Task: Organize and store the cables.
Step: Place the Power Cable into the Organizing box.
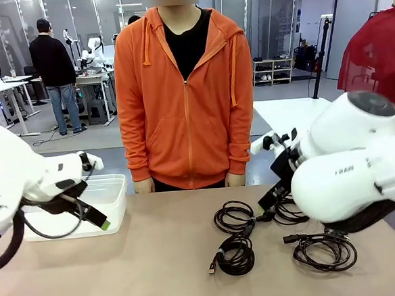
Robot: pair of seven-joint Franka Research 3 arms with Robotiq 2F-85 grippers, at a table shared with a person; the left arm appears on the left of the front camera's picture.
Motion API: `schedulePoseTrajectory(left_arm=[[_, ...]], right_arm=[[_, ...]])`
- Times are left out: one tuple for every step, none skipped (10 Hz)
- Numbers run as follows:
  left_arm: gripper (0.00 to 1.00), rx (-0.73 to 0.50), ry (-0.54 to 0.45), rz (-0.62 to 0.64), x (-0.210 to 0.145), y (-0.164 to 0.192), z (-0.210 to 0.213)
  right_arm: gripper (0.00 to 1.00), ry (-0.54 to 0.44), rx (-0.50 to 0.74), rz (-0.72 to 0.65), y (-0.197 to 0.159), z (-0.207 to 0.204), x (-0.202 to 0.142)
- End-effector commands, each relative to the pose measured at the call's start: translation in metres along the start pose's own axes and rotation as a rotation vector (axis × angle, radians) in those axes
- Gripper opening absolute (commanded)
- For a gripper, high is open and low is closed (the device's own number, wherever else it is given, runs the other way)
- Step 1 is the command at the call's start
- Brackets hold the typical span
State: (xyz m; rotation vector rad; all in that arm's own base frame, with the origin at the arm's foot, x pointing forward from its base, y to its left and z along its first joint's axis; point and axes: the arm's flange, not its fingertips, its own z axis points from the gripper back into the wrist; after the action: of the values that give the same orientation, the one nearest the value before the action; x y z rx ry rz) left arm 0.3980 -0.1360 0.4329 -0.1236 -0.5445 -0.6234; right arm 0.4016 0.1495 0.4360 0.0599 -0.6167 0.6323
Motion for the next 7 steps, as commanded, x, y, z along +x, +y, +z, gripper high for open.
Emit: schedulePoseTrajectory(left_arm=[[1.0,-0.061,-0.009,-0.008,0.004,0.012,0.047],[1.0,-0.028,-0.015,-0.029,0.007,0.011,0.074],[1.0,-0.005,-0.046,-0.036,0.007,0.013,0.107],[1.0,-0.038,-0.084,-0.017,0.004,0.014,0.139],[1.0,-0.044,-0.127,-0.038,-0.001,0.011,0.169],[1.0,-0.009,-0.164,-0.044,-0.01,0.01,0.196],[1.0,-0.024,-0.189,-0.039,-0.021,0.017,0.211]], right_arm=[[1.0,-0.021,0.069,0.012,-0.016,0.046,0.011],[1.0,-0.04,0.078,0.012,-0.025,0.078,0.016],[1.0,-0.04,0.074,0.027,-0.031,0.111,0.02],[1.0,-0.062,0.083,0.042,-0.037,0.145,0.023],[1.0,-0.082,0.09,0.043,-0.042,0.176,0.02],[1.0,-0.092,0.095,0.063,-0.049,0.207,0.011],[1.0,-0.129,0.1,0.071,-0.06,0.229,-0.001]])
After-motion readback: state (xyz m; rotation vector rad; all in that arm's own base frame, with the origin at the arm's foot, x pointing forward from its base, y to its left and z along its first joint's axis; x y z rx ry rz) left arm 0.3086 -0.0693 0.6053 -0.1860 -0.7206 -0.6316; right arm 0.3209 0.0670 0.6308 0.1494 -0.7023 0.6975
